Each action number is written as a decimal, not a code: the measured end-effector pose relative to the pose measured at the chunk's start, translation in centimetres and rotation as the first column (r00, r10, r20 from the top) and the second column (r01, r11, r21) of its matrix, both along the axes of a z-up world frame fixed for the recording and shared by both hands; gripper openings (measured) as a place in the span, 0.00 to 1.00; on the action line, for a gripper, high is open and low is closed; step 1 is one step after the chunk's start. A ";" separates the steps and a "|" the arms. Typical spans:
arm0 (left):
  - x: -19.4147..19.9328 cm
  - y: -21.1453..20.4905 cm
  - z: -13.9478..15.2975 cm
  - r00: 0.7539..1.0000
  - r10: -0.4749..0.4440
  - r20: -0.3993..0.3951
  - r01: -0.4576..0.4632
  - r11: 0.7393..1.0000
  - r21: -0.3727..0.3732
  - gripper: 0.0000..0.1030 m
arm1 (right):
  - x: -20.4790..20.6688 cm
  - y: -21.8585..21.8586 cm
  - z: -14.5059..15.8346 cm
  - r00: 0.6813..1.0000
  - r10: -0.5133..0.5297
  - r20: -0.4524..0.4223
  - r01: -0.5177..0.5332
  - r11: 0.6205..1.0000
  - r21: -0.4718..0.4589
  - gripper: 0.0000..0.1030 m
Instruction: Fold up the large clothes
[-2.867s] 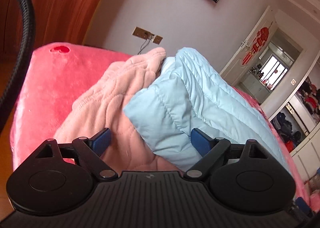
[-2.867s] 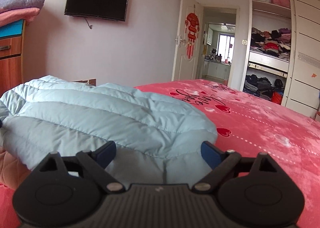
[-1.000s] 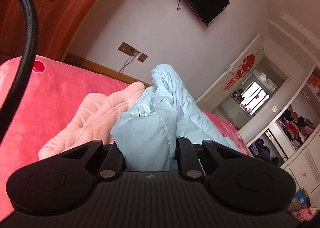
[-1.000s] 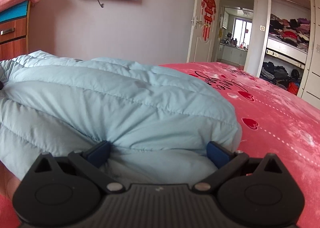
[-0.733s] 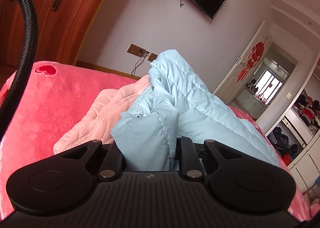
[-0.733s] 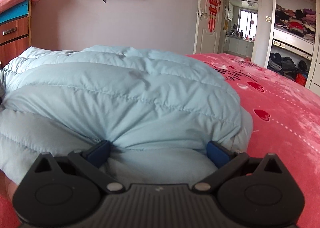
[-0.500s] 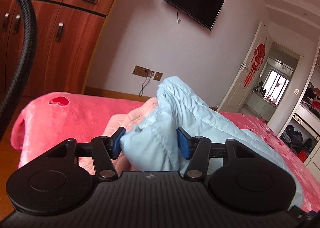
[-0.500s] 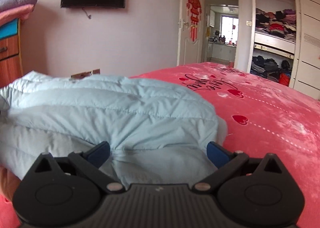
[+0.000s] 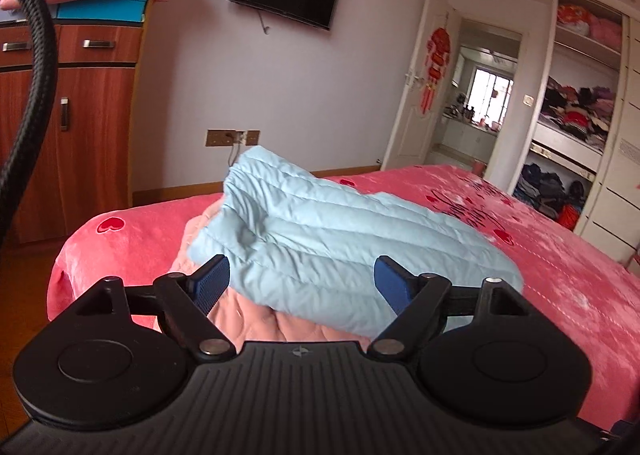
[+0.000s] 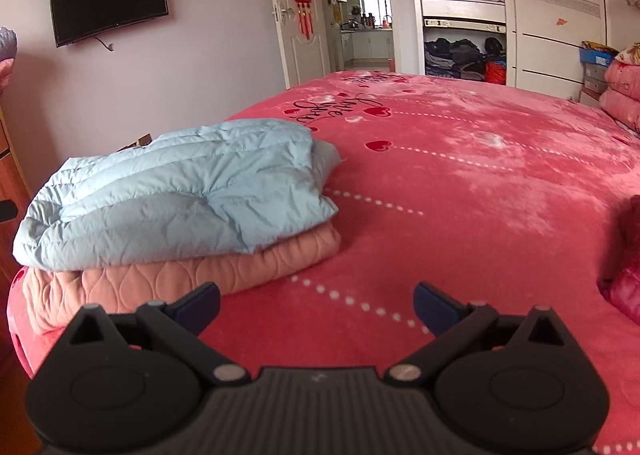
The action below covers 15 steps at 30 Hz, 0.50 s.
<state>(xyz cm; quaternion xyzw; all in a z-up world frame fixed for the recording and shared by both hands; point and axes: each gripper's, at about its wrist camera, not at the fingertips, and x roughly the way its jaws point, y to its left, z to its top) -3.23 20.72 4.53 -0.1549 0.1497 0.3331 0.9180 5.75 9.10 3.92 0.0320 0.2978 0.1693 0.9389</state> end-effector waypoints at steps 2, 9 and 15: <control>-0.5 -1.9 0.7 0.998 -0.059 -0.027 0.059 0.998 0.017 0.96 | -2.2 -1.5 0.3 1.000 -0.011 -0.005 0.011 1.000 0.004 0.99; -3.6 -7.2 3.3 0.984 -0.171 -0.055 0.175 0.982 0.076 1.00 | -7.2 -4.3 3.7 0.999 -0.017 0.031 0.017 1.000 0.009 0.99; -6.4 -9.3 5.1 0.978 -0.199 -0.059 0.205 0.970 0.131 1.00 | -10.5 -5.2 7.1 0.996 -0.010 0.087 0.010 1.000 0.002 0.99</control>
